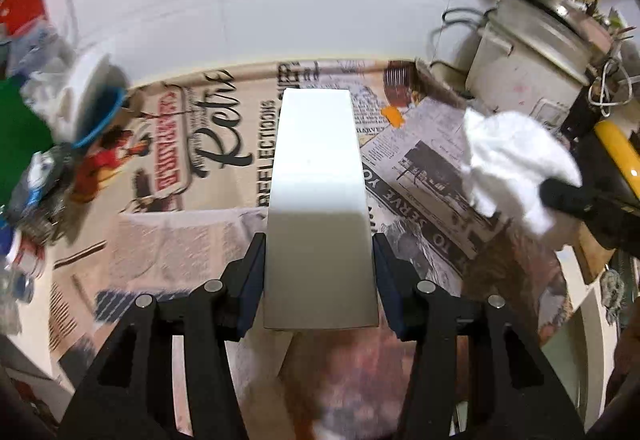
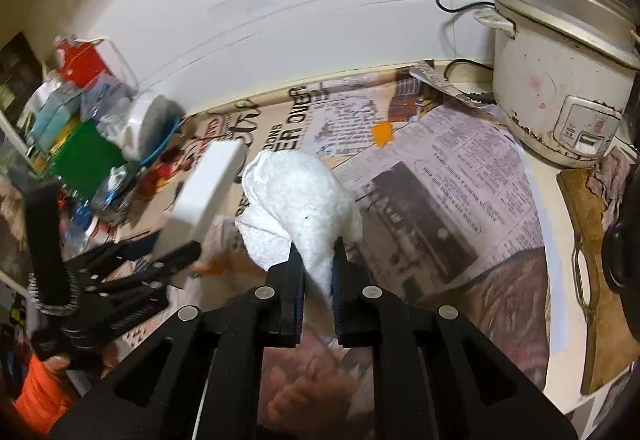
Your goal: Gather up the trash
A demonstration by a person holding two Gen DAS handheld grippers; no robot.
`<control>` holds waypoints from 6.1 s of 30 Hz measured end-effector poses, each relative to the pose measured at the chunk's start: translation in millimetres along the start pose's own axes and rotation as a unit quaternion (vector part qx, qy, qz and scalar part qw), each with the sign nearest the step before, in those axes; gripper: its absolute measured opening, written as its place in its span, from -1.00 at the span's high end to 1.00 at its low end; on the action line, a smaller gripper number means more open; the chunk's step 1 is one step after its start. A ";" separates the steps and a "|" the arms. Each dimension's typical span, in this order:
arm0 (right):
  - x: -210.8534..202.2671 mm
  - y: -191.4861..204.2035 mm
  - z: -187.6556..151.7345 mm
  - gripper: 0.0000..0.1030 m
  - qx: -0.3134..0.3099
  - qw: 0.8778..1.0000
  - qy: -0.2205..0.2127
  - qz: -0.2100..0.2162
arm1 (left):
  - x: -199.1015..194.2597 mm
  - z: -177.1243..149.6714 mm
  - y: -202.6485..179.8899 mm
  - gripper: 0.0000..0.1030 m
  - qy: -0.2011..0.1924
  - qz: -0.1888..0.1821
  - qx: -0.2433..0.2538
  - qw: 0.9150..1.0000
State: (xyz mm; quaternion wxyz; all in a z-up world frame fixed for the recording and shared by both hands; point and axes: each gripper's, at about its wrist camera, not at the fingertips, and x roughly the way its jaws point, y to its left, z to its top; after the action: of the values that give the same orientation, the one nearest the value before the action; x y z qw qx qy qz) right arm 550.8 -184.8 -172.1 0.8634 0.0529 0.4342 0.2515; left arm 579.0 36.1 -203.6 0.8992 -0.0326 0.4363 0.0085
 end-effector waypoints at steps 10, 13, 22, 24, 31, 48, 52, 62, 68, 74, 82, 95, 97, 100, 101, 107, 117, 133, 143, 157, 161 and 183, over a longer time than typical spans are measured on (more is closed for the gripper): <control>-36.9 64.7 -75.4 0.79 0.012 1.000 -0.022 -0.010 | -81.3 -87.4 41.5 0.02 -0.014 -0.032 -0.010 0.999; -42.4 90.8 -111.5 0.79 0.023 0.999 -0.025 -0.021 | -99.1 -123.9 53.3 0.02 -0.010 -0.040 0.001 0.999; -45.9 152.9 -203.1 0.79 0.051 0.999 0.003 -0.014 | -148.7 -224.8 86.7 0.02 0.032 -0.059 0.011 0.998; -48.6 160.2 -215.9 0.79 0.051 0.998 0.012 -0.018 | -152.2 -238.6 88.8 0.02 0.045 -0.064 0.010 0.997; -39.4 161.2 -257.9 0.79 0.055 0.997 0.051 -0.035 | -136.3 -290.0 86.0 0.02 0.093 -0.078 0.002 0.993; 147.3 32.8 -394.0 0.79 0.079 0.984 0.150 -0.053 | 109.8 -443.5 57.6 0.02 0.217 -0.080 -0.033 0.972; 216.4 3.1 -426.9 0.79 0.080 0.982 0.164 -0.054 | 194.8 -486.1 59.9 0.02 0.241 -0.097 -0.045 0.965; 364.6 -41.5 -494.9 0.77 0.069 0.980 0.180 -0.051 | 348.1 -566.3 71.3 0.02 0.271 -0.100 -0.056 0.956; 401.1 -50.6 -505.6 0.70 0.088 0.976 0.194 -0.042 | 388.9 -581.6 79.6 0.02 0.274 -0.111 -0.077 0.952; 397.7 -53.8 -499.7 0.38 0.088 0.975 0.201 -0.028 | 382.6 -574.4 79.7 0.02 0.268 -0.109 -0.082 0.954; 302.4 -21.6 -450.1 0.38 0.062 0.979 0.188 -0.040 | 260.0 -499.8 72.1 0.02 0.229 -0.075 -0.060 0.969; -49.3 98.5 -273.0 0.38 -0.025 0.999 0.023 -0.035 | -105.4 -320.4 41.4 0.02 0.079 -0.056 -0.041 0.995; -103.8 114.7 -257.2 0.38 -0.039 0.999 -0.017 -0.028 | -165.9 -303.5 35.8 0.02 0.036 -0.054 -0.037 0.997; -177.9 142.0 -245.2 0.38 -0.065 0.994 -0.080 -0.022 | -251.3 -286.0 26.0 0.02 -0.034 -0.050 -0.032 0.998; -200.5 150.3 -244.2 0.38 -0.073 0.992 -0.102 -0.022 | -279.8 -282.4 22.5 0.01 -0.059 -0.049 -0.029 0.997; -299.3 202.5 -261.0 0.38 -0.097 0.974 -0.204 -0.020 | -404.8 -286.2 17.9 -0.23 -0.167 -0.048 -0.008 0.985; -350.0 250.7 -321.5 -0.50 -0.089 0.962 -0.256 -0.042 | -514.5 -341.1 9.7 -0.77 -0.246 -0.028 0.031 0.968; -380.4 272.8 -358.4 -0.86 -0.107 0.954 -0.271 -0.072 | -559.7 -384.9 0.6 -0.82 -0.270 -0.047 0.050 0.960; -381.9 278.6 -363.0 -0.86 -0.108 0.954 -0.268 -0.075 | -561.9 -389.7 5.4 -0.83 -0.270 -0.051 0.043 0.961; -380.8 284.7 -362.4 -0.86 -0.100 0.957 -0.262 -0.073 | -556.5 -388.9 9.0 -0.84 -0.261 -0.054 0.030 0.963; -380.3 283.4 -361.1 -0.86 -0.100 0.957 -0.261 -0.072 | -556.7 -388.9 8.7 -0.84 -0.262 -0.055 0.029 0.963; -377.1 286.8 -357.3 -0.86 -0.097 0.958 -0.258 -0.074 | -546.1 -386.1 10.2 -0.84 -0.254 -0.064 0.014 0.965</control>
State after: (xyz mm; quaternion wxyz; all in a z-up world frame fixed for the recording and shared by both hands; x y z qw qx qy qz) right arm -25.1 -162.3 -31.1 0.9632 0.0001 0.1727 0.2058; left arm -62.3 28.0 -13.6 0.9794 -0.0445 0.1911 -0.0477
